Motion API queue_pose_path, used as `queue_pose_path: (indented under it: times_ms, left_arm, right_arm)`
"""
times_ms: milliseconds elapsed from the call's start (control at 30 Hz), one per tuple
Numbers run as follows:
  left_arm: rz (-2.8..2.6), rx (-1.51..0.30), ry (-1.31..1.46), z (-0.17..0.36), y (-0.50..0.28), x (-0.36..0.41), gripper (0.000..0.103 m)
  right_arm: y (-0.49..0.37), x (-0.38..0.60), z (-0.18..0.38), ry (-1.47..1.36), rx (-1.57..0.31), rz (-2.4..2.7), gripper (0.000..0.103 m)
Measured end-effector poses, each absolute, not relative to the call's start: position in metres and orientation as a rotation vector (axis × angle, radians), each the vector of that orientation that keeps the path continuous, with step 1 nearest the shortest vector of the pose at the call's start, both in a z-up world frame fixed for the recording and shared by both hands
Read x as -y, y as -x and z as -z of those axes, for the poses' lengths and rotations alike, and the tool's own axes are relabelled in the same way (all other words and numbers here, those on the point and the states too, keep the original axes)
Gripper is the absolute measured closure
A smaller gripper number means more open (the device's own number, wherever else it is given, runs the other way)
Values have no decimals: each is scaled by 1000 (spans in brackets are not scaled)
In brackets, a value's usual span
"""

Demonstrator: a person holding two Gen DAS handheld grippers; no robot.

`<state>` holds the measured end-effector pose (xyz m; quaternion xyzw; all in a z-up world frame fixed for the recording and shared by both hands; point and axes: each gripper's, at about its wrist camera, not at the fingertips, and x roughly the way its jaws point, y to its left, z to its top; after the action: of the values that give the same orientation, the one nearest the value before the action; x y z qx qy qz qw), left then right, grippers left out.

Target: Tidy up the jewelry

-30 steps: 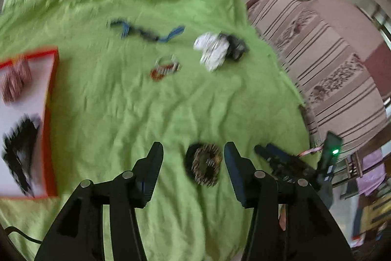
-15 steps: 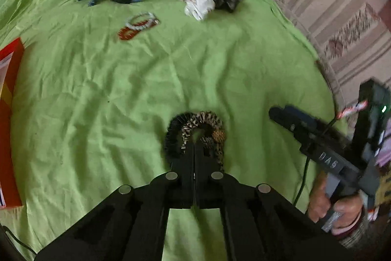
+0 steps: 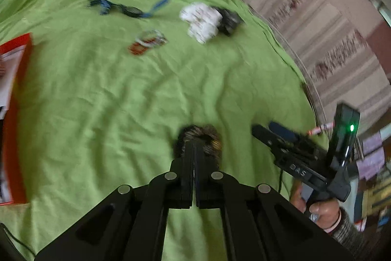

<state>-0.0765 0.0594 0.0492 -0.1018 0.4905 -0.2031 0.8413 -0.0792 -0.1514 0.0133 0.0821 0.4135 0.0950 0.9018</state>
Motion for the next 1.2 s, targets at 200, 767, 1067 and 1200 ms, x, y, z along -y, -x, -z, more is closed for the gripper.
queue_pose_path:
  times_ms: [200, 767, 1067, 1200]
  left_arm:
    - [433, -1084, 164, -28, 68, -37, 103]
    - [256, -942, 277, -74, 107, -119, 103]
    - [223, -941, 238, -64, 132, -135, 103]
    - [231, -937, 252, -66, 131, -137, 103]
  right_arm:
    - [79, 147, -12, -141, -853, -193, 30]
    - [93, 126, -42, -198, -841, -365, 46]
    - [73, 54, -28, -24, -963, -446, 92]
    - [69, 76, -32, -123, -948, -423, 102]
